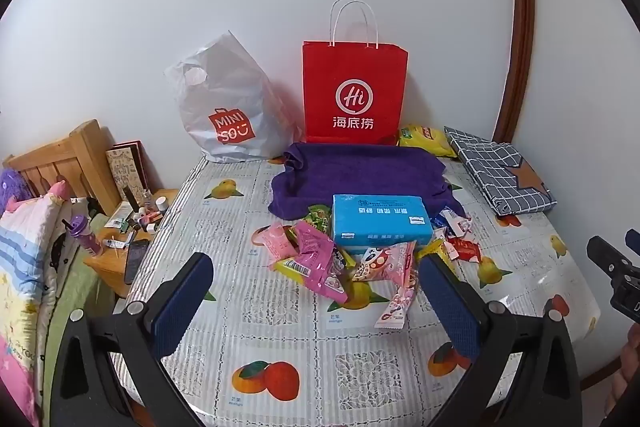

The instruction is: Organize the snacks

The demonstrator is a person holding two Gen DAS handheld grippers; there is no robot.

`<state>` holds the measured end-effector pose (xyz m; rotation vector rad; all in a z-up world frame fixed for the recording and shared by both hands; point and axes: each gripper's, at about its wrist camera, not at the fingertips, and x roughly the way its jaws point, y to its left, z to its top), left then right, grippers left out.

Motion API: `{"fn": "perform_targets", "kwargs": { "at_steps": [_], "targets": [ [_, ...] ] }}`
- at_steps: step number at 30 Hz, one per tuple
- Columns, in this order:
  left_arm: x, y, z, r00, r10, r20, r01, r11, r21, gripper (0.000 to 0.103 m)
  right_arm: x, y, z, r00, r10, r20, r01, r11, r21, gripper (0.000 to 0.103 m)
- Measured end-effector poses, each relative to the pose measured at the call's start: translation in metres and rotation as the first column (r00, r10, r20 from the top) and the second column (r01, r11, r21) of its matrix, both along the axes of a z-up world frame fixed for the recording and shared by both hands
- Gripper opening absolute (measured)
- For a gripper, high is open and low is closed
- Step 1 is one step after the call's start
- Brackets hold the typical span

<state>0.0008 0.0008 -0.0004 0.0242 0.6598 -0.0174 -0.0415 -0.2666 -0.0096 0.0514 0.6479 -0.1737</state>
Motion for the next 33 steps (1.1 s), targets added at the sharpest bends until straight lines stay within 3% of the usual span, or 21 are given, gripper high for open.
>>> {"fn": "perform_targets", "kwargs": {
  "at_steps": [12,33],
  "targets": [
    [0.012,-0.007,0.005,1.000,-0.014,0.010,0.013,1.000,0.010,0.103,0.001,-0.002,0.002,1.000,0.003,0.000,-0.003,1.000,0.010,0.103],
    [-0.003,0.002,0.003,0.999,-0.006,0.032,0.006,1.000,-0.003,0.103,-0.001,0.008,0.000,1.000,0.016,0.016,-0.016,1.000,0.006,0.103]
  ]
}}
